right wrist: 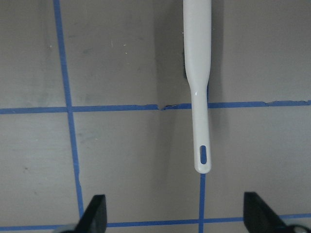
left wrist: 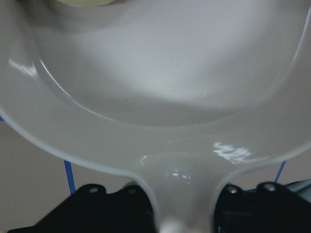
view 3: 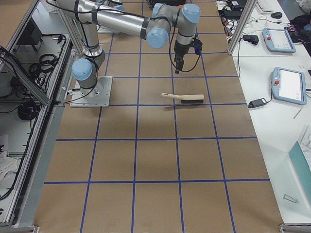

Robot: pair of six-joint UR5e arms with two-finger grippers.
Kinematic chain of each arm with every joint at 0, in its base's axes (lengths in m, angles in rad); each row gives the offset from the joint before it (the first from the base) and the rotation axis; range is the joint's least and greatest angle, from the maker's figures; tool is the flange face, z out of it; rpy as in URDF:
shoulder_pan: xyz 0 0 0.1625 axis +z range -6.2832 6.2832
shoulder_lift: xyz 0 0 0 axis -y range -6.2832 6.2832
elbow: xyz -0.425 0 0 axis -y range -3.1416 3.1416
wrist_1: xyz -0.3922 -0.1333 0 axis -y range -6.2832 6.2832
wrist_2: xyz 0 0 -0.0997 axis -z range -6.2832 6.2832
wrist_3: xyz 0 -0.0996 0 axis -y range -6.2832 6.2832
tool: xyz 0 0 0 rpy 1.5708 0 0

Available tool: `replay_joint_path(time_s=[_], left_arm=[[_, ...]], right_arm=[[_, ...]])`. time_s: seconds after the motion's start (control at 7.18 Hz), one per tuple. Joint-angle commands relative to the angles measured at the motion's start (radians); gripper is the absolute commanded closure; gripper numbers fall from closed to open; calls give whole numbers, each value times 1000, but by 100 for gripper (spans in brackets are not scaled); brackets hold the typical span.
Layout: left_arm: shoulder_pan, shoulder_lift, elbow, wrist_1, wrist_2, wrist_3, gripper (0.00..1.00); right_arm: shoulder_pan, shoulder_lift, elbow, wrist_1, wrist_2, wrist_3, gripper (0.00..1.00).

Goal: Sweep and dump trash into bin
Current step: 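Tilt the dustpan into the bag while the right gripper releases the brush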

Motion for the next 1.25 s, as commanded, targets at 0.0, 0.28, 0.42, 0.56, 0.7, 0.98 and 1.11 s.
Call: replay_joint_path(time_s=[0.0,0.28,0.42,0.56,0.7,0.98,1.11], left_arm=[[-31,17,1,25,49,1,100],[-36,19,1,86,85,3,100],[-48,20,1,97,88,4,100],[-74,23,1,136,120,10,100],[-79,26,-5,137,120,12,100],[-79,34,-10,135,120,32,100],[-81,37,-11,134,122,50,100]], right_arm=[[157,-50,-65,79,24,190,0],[270,-53,-98,91,25,430,0],[273,-81,-86,88,39,438,0],[280,-95,-72,87,39,432,0],[280,-106,-67,85,27,426,0],[280,-109,-66,84,40,432,0],[280,-111,-66,84,40,432,0]])
